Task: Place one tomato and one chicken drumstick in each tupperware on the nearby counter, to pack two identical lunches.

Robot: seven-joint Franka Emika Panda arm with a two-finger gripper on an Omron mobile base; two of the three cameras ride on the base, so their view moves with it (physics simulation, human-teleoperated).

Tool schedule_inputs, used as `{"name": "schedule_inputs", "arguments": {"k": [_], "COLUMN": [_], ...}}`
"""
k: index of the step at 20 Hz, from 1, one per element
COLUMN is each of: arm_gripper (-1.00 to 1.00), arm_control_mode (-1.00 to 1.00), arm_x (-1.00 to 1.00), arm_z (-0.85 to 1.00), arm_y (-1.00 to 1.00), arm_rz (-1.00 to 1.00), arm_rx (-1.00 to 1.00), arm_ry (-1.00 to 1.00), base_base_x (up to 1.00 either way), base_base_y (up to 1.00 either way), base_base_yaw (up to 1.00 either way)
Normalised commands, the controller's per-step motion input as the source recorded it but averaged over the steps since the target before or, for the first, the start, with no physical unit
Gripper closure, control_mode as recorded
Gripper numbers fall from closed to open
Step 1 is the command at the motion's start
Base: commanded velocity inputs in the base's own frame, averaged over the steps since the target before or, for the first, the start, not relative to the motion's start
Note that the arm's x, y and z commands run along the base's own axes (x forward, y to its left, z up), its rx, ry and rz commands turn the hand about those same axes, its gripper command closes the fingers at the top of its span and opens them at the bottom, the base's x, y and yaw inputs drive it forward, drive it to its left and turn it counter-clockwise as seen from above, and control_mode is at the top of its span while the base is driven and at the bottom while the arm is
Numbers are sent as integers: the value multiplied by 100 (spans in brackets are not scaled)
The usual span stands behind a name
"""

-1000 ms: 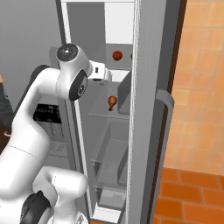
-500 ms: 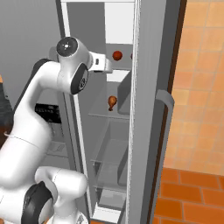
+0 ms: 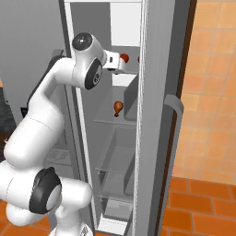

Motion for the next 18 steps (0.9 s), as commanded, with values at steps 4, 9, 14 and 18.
{"name": "schedule_inputs", "arguments": {"k": [4,9,14,18], "arm_gripper": [-100,-100,-100,-100], "arm_control_mode": [-100,-100,-100,-100], "arm_x": [68,40,31,11], "arm_z": [0,0,0,0], "arm_y": [-20,-5,1,0], "arm_rz": [0,0,-15,-11], "arm_rx": [3,5,1,0], "arm_ry": [7,6,-2,-3], "base_base_x": [0,0,0,0], "base_base_y": [0,0,0,0], "base_base_yaw": [0,0,0,0]}}
